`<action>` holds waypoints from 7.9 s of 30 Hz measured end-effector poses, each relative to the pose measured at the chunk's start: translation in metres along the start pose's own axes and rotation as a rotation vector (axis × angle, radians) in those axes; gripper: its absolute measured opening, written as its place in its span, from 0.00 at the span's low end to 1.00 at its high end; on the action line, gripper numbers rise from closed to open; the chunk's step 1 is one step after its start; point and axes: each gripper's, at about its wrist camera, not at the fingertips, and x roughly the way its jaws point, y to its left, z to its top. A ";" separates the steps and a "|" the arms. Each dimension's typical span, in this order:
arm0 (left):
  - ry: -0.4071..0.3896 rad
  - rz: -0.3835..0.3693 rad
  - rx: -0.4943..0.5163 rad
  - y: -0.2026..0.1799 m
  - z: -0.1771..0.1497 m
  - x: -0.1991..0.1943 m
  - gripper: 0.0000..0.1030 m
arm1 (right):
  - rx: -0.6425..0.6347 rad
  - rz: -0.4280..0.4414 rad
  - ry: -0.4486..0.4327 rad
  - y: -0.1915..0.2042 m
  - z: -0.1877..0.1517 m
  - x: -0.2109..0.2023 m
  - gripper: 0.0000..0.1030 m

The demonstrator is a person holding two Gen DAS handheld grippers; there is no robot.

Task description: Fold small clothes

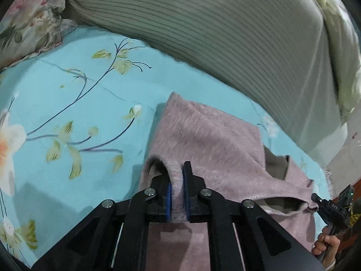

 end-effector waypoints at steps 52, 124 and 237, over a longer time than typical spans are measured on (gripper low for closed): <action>0.033 -0.158 -0.206 -0.007 -0.181 -0.102 0.52 | -0.035 0.114 0.018 0.070 -0.140 -0.072 0.54; 0.058 -0.185 0.221 -0.152 -0.158 -0.033 0.08 | -0.299 0.269 0.339 0.227 -0.038 0.125 0.14; 0.368 -0.333 0.134 -0.197 -0.094 0.088 0.49 | -0.153 -0.040 0.138 0.043 -0.064 -0.036 0.32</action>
